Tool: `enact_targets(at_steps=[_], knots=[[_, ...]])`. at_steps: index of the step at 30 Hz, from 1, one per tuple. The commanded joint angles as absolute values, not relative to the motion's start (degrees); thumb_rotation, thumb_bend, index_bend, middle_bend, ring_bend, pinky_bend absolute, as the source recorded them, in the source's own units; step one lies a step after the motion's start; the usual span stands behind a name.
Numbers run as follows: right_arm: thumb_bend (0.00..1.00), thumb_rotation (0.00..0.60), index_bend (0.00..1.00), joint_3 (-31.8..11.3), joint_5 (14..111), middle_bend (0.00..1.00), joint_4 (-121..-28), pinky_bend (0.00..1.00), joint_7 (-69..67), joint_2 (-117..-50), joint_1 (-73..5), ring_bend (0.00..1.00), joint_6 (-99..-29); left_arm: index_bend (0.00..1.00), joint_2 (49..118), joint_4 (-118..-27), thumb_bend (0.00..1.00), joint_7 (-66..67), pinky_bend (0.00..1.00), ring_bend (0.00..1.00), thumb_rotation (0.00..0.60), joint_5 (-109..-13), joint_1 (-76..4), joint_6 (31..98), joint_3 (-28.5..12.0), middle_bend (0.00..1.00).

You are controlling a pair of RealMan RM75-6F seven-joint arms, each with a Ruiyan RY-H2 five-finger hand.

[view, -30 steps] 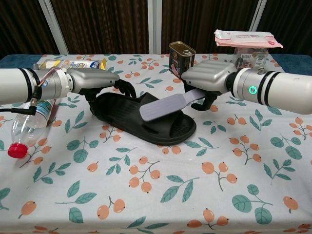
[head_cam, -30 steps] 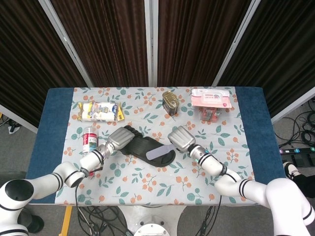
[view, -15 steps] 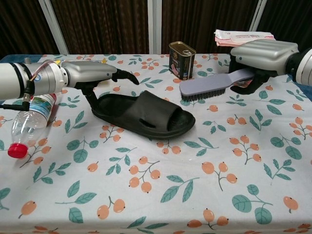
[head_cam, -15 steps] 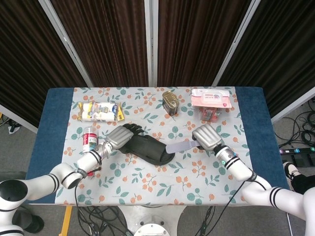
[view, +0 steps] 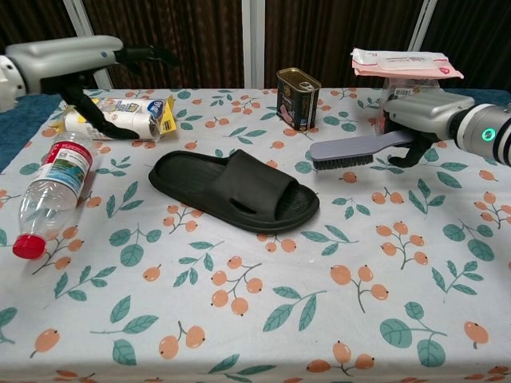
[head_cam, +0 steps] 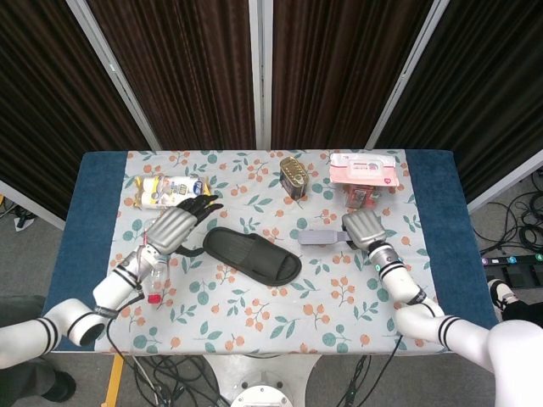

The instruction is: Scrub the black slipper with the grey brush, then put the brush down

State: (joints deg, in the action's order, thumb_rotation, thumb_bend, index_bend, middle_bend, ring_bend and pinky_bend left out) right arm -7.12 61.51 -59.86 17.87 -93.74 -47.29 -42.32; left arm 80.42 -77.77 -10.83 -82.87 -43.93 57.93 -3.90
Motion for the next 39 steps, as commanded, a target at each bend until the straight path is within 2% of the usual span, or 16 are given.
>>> enact_targets(at_steps=[1, 3, 4, 6, 8, 9, 10, 13, 16, 21, 24, 27, 30, 33, 39], knots=[[0.19, 0.600, 0.94, -7.5, 60.0, 0.90, -59.1, 1.00, 19.7, -94.9, -48.0, 0.91, -41.2, 0.15, 78.2, -79.8, 0.25, -10.9, 0.17, 0.08, 0.600, -83.5, -41.5, 60.8, -3.4, 0.14], [0.11, 0.600, 0.76, -7.7, 58.7, 0.78, -60.4, 0.98, 20.4, -94.5, -47.9, 0.80, -40.6, 0.15, 77.5, -80.3, 0.25, -11.1, 0.16, 0.08, 0.600, -83.8, -40.7, 61.8, -3.2, 0.14], [0.07, 0.600, 0.62, -7.8, 58.1, 0.69, -61.3, 0.92, 20.6, -93.9, -47.8, 0.70, -40.2, 0.15, 77.1, -80.5, 0.25, -11.1, 0.16, 0.08, 0.600, -83.9, -40.3, 62.0, -3.2, 0.14], [0.03, 0.600, 0.36, -7.7, 56.0, 0.49, -63.5, 0.73, 21.8, -92.5, -47.8, 0.49, -39.0, 0.15, 76.5, -80.8, 0.24, -11.3, 0.16, 0.08, 0.600, -84.0, -39.7, 62.5, -3.1, 0.14], [0.01, 0.600, 0.13, -7.5, 54.1, 0.30, -65.5, 0.48, 23.1, -91.2, -47.8, 0.28, -38.4, 0.15, 76.0, -80.9, 0.24, -11.3, 0.16, 0.08, 0.600, -84.1, -39.3, 62.8, -3.0, 0.14], [0.00, 0.600, 0.06, -7.4, 52.7, 0.24, -66.8, 0.39, 23.9, -90.4, -47.9, 0.21, -38.2, 0.15, 75.7, -80.9, 0.24, -11.4, 0.16, 0.08, 0.600, -84.0, -38.9, 62.9, -2.9, 0.14], [0.00, 0.600, 0.03, -7.4, 51.9, 0.20, -68.0, 0.35, 24.3, -89.7, -47.8, 0.17, -38.3, 0.15, 75.5, -80.9, 0.24, -11.4, 0.16, 0.08, 0.600, -83.9, -38.7, 62.9, -2.8, 0.14], [0.00, 0.600, 0.00, -7.7, 51.7, 0.11, -72.4, 0.25, 24.3, -86.9, -47.2, 0.07, -40.4, 0.15, 74.2, -81.2, 0.24, -11.3, 0.16, 0.08, 0.600, -83.4, -37.5, 63.2, -2.6, 0.14], [0.00, 0.600, 0.00, -7.9, 55.1, 0.08, -78.1, 0.23, 22.6, -82.3, -45.4, 0.05, -44.5, 0.15, 72.3, -81.4, 0.24, -11.3, 0.16, 0.08, 0.600, -81.9, -35.8, 64.0, -2.7, 0.14], [0.04, 0.600, 0.00, -6.8, 62.3, 0.13, -89.6, 0.23, 19.4, -70.9, -40.0, 0.06, -52.5, 0.15, 68.1, -82.1, 0.24, -10.3, 0.16, 0.08, 0.600, -78.6, -31.5, 65.9, -2.1, 0.14], [0.12, 0.600, 0.01, -5.0, 66.9, 0.19, -93.8, 0.25, 16.7, -65.2, -35.4, 0.12, -58.1, 0.15, 65.9, -82.9, 0.24, -8.3, 0.16, 0.08, 0.600, -76.5, -27.9, 68.4, -1.3, 0.14], [0.15, 0.600, 0.03, -2.8, 70.6, 0.21, -95.6, 0.26, 13.4, -61.4, -30.5, 0.12, -63.4, 0.15, 65.1, -83.4, 0.23, -5.3, 0.16, 0.08, 0.600, -74.4, -23.6, 72.7, -0.8, 0.14], [0.15, 0.600, 0.02, -0.5, 74.6, 0.15, -95.3, 0.22, 10.1, -60.0, -25.3, 0.08, -69.5, 0.15, 65.7, -84.0, 0.22, -2.1, 0.16, 0.08, 0.600, -73.2, -19.3, 77.6, -0.2, 0.14], [0.15, 0.600, 0.00, 1.3, 77.6, 0.07, -94.4, 0.12, 7.7, -60.5, -20.5, 0.01, -75.6, 0.15, 67.0, -84.6, 0.22, 1.3, 0.16, 0.08, 0.600, -73.2, -15.3, 82.9, 0.5, 0.14], [0.15, 0.600, 0.00, 2.6, 80.9, 0.04, -94.0, 0.07, 4.7, -62.1, -13.0, 0.00, -85.2, 0.15, 68.6, -87.0, 0.21, 5.3, 0.16, 0.08, 0.600, -74.3, -8.7, 90.2, 2.2, 0.14]])
